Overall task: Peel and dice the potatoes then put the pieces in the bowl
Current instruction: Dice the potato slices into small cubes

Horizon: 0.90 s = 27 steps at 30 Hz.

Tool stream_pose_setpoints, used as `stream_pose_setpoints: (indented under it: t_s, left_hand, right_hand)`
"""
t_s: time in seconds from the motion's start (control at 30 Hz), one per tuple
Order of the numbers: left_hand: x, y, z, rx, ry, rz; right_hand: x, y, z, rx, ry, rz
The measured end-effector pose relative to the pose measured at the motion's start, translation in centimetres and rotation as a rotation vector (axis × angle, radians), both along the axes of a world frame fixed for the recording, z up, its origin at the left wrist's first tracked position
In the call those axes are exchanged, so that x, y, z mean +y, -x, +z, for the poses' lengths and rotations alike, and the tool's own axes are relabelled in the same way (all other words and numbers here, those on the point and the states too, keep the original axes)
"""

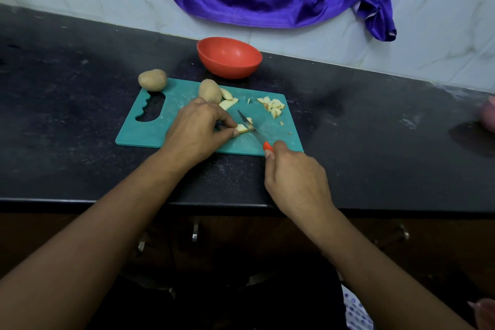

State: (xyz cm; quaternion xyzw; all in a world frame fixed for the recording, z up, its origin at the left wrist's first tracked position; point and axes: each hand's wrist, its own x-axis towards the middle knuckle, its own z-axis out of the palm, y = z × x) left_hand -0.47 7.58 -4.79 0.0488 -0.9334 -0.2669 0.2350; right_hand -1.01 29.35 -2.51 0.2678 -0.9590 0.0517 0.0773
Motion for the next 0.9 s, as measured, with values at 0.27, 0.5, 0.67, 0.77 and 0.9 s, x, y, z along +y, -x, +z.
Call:
stream_pose_setpoints:
  t_s: [0.27,0.5,0.67,0.77,0.9]
  left_hand:
    - [-0.07,0.01,-0.11,0.016,-0.002,-0.012]
    - [-0.27,0.29,-0.51,-0.008,-0.026,0.013]
    - [-0.24,0.28,-0.57,-0.008,-0.025,0.026]
    - [-0.28,0.36,-0.61,-0.012,-0.029,0.029]
    - [-0.22,0.27,-0.50,-0.005,-0.015,0.022]
  right_hand:
    - [-0.04,0.23,-0.21,0.010,0.021,0.002]
    - [-0.08,0.33,-0.20,0.004,0.035,-0.008]
    - [-0.13,0.44,-0.17,-0.012,0.008,0.000]
    - [-0.23,0.44,0.04,-0.015,0.000,0.005]
    - [-0.53,0.63,0.35,-0.032,-0.033,0.030]
